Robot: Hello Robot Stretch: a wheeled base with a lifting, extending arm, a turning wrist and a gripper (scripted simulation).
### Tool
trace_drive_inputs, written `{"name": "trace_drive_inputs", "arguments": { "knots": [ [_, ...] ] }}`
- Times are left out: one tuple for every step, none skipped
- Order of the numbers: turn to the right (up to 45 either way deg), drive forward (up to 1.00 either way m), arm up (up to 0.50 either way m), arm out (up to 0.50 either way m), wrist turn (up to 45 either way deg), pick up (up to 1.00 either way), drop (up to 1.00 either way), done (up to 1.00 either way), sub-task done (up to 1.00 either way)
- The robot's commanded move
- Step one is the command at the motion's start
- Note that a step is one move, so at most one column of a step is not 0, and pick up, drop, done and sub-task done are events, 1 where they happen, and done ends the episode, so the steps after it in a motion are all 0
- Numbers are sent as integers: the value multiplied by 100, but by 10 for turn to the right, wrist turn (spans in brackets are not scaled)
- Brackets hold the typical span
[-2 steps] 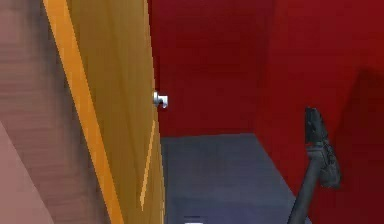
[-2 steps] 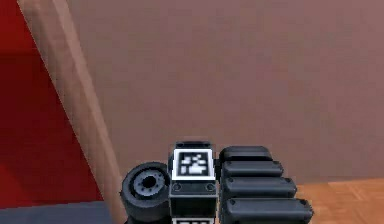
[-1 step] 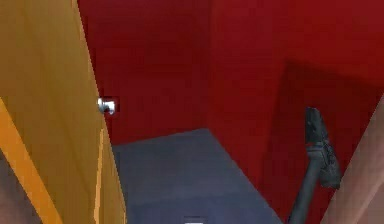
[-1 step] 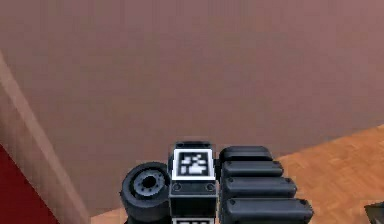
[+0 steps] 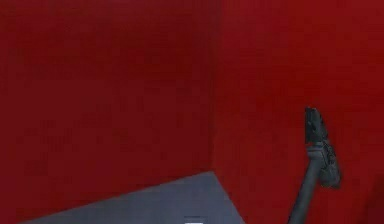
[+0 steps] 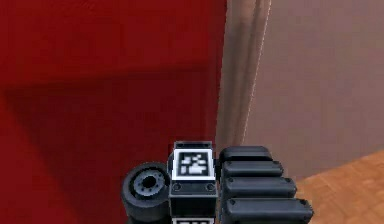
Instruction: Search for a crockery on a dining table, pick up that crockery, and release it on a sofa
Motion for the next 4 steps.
{"name": "trace_drive_inputs", "arguments": {
  "knots": [
    [-180, 0, 0, 0, 0, 0, 0, 0, 0],
    [0, 70, 0, 0, 0, 0, 0, 0, 0],
    [-450, 0, 0, 0, 0, 0, 0, 0, 0],
    [-120, 0, 0, 0, 0, 0, 0, 0, 0]
  ]
}}
